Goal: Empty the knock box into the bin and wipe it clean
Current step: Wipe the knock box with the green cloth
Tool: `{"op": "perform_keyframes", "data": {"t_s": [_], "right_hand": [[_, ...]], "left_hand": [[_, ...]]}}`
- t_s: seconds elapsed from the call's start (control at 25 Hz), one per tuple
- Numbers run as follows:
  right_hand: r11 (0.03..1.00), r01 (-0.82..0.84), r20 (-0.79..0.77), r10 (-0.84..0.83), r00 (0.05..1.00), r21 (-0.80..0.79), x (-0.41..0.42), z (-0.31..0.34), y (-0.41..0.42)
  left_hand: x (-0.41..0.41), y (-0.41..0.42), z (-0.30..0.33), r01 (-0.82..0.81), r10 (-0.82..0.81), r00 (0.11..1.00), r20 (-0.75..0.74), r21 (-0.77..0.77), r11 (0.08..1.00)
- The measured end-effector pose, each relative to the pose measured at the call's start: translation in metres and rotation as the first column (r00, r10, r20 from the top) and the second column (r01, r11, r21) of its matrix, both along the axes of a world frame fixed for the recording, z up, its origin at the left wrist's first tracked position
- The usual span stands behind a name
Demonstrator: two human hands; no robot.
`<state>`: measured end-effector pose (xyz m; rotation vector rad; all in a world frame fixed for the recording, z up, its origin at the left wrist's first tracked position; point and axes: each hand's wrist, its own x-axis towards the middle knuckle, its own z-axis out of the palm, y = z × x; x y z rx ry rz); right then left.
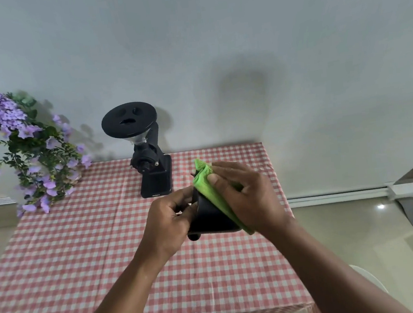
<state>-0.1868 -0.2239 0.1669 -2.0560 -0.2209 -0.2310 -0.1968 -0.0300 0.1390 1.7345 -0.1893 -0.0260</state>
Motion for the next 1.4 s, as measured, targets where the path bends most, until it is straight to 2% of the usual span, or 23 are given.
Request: {"op": "perform_keyframes", "data": {"t_s": [0.12,0.2,0.28,0.36,0.48,0.64,0.76,0.84,1.0,1.08,1.16,1.28,1.36,1.4], "right_hand": [[0.987,-0.004,-0.202,0.037,0.979,0.158,0.026,0.005,-0.012],[0.982,0.047,-0.309,0.012,0.951,0.182,0.035,0.004,-0.017],[0.992,0.061,-0.327,-0.023,0.945,0.106,0.032,0.005,-0.014],[0.999,0.022,-0.204,-0.030,0.978,-0.045,0.020,0.004,-0.003],[0.986,0.035,-0.027,-0.040,0.999,-0.164,-0.004,0.004,0.007],[0.989,0.071,-0.019,-0.074,0.997,-0.133,-0.031,0.005,0.009],[0.967,0.171,0.142,-0.145,0.979,-0.190,-0.035,0.006,0.003],[0.947,0.206,0.285,-0.132,0.949,-0.246,-0.040,0.003,0.001],[0.946,0.149,0.433,-0.010,0.902,-0.287,-0.054,-0.005,0.021],[0.961,0.152,0.476,-0.025,0.879,-0.231,-0.041,-0.005,0.019],[0.979,0.162,0.421,-0.095,0.902,-0.125,-0.024,-0.001,0.013],[0.985,0.144,0.258,-0.116,0.959,-0.090,-0.006,0.007,0.011],[0.982,0.171,0.135,-0.159,0.978,-0.084,0.008,0.007,0.004],[0.984,0.172,0.019,-0.171,0.985,-0.041,0.018,0.008,-0.002]], "left_hand": [[0.000,0.001,-0.003,-0.032,0.031,0.999,-0.017,-0.059,0.998],[0.000,0.001,-0.004,-0.035,0.035,0.999,0.003,-0.011,0.999],[-0.001,-0.001,-0.002,-0.050,0.046,0.998,0.044,0.091,0.995],[-0.002,-0.006,0.002,-0.071,0.056,0.995,0.087,0.183,0.981],[-0.001,-0.009,0.003,-0.080,0.062,0.994,0.094,0.202,0.976],[0.001,-0.006,0.002,-0.047,0.012,0.990,0.140,0.251,0.967],[-0.004,-0.012,-0.003,-0.098,0.059,0.988,0.144,0.282,0.954],[-0.006,-0.014,-0.005,-0.137,0.095,0.983,0.159,0.278,0.951],[0.001,-0.004,-0.002,-0.030,0.018,0.993,0.114,0.107,0.994],[0.003,0.000,0.004,-0.021,0.002,0.990,0.140,0.133,0.991],[0.003,0.002,0.010,-0.053,0.005,0.981,0.195,0.243,0.969],[0.004,0.005,0.009,-0.085,0.054,0.982,0.180,0.165,0.983],[0.002,0.008,0.004,-0.036,0.011,0.984,0.179,0.138,0.990],[0.000,0.009,0.002,0.004,-0.030,0.983,0.179,0.141,0.990]]}}
